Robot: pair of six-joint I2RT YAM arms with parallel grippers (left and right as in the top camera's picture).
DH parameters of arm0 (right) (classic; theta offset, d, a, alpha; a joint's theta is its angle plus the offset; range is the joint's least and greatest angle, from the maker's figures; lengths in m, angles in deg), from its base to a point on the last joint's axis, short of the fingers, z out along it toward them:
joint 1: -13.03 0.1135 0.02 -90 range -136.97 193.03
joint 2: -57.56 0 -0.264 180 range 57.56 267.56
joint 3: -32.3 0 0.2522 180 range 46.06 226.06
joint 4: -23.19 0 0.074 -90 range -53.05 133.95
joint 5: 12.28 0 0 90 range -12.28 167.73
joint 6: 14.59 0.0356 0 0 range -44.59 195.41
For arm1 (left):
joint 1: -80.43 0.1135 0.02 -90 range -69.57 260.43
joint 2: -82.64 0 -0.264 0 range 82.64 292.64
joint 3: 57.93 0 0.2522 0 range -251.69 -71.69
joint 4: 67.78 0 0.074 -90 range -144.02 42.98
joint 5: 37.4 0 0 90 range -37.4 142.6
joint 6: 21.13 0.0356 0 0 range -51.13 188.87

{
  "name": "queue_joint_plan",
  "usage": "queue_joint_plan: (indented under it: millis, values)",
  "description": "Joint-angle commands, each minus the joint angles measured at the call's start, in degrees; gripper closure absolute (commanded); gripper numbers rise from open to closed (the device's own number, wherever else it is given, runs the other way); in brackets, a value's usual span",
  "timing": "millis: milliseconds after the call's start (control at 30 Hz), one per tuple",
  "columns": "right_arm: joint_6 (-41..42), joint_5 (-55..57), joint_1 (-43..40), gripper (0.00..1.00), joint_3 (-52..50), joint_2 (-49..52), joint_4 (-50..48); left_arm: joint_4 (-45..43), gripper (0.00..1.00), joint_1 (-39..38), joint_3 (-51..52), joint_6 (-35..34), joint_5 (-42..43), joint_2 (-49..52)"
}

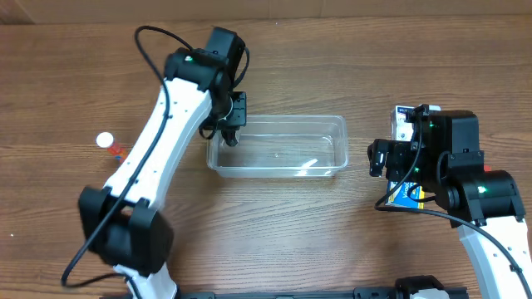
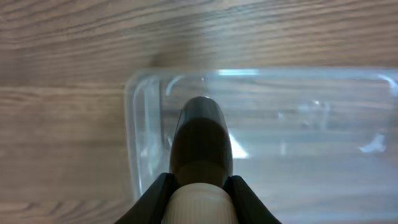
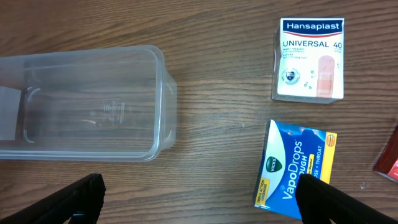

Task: Pack container
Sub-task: 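Carry the brown bottle into the container's left end and release, then move the left gripper to the orange tube and grasp it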

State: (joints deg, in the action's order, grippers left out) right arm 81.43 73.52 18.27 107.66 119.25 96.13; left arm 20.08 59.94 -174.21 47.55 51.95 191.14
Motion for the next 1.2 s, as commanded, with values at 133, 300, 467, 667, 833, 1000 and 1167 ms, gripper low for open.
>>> queue_joint_plan:
  millis: [133,300,467,667,833,1000,1167]
  values:
    - [0.2,0.3,-0.1,0.00,1.8,0.1,-0.3,-3.6,0.96,0.3,-0.7,-1.4,-1.8,9.1]
    - [0.2,0.3,-0.1,0.00,1.8,0.1,-0.3,-3.7,0.96,0.3,-0.7,-1.4,-1.2,12.8]
    - [0.2,0.3,-0.1,0.00,1.8,0.1,-0.3,-3.4,0.27,0.3,-0.7,-0.3,-0.6,12.7]
    - [0.2,0.3,-0.1,0.00,1.8,0.1,-0.3,-0.7,0.00,0.3,-3.8,-0.3,0.2,9.7]
    - [0.2,0.3,-0.1,0.00,1.8,0.1,-0.3,1.4,0.00,0.3,-9.4,-0.3,0.2,3.4]
    - [0.2,0.3,-0.1,0.00,1.8,0.1,-0.3,5.0,0.00,3.3,-15.7,-0.6,-5.4,-7.5]
    - [0.2,0.3,-0.1,0.00,1.8,0.1,-0.3,9.6,0.00,17.1,-15.9,-0.6,-5.9,-14.6]
